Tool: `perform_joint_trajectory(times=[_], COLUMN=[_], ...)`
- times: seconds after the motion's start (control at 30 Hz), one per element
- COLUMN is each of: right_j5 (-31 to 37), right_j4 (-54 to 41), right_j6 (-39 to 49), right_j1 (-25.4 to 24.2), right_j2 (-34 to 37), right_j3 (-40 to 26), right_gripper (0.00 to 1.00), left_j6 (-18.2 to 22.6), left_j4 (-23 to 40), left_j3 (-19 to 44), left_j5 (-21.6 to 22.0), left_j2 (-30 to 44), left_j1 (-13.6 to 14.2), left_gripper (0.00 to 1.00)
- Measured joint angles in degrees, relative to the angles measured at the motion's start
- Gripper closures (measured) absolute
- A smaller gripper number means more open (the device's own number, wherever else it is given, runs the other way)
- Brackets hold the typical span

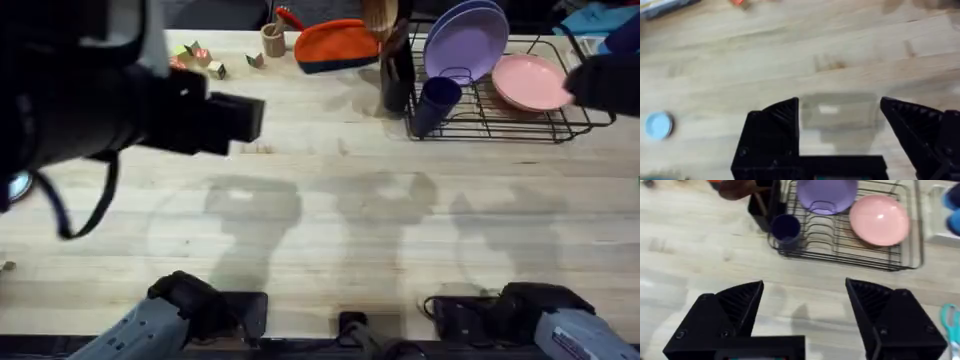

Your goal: Pick up the cup on the table and put them onto the rack.

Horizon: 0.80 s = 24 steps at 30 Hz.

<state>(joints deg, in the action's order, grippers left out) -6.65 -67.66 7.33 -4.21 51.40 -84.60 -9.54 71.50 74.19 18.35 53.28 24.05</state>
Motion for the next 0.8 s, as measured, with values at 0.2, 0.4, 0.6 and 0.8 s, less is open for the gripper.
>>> perform_joint_trajectory(times=[0.2,0.4,0.6,0.8], right_j5=[-8.85,-11.62,-11.87,-11.87], right_j4=[1.34,1.38,1.13,0.87], right_j6=[-0.02,0.0,-0.02,-0.02], right_j1=[2.48,8.3,8.55,8.55], right_j2=[8.77,13.83,14.1,14.1], right_j3=[0.0,0.0,0.0,0.0], right_gripper=[0.007,0.007,0.007,0.007], left_j6=[-2.32,-4.28,-4.42,-4.42], left_j4=[3.06,2.97,2.89,2.84], left_j3=[-0.02,-0.02,-0.07,-0.09], left_j5=[0.42,-2.64,-3.6,-3.65], left_j2=[-1.03,2.49,6.86,8.5], left_j1=[-7.09,-8.98,-8.98,-8.98], left_gripper=[0.008,0.008,0.008,0.007])
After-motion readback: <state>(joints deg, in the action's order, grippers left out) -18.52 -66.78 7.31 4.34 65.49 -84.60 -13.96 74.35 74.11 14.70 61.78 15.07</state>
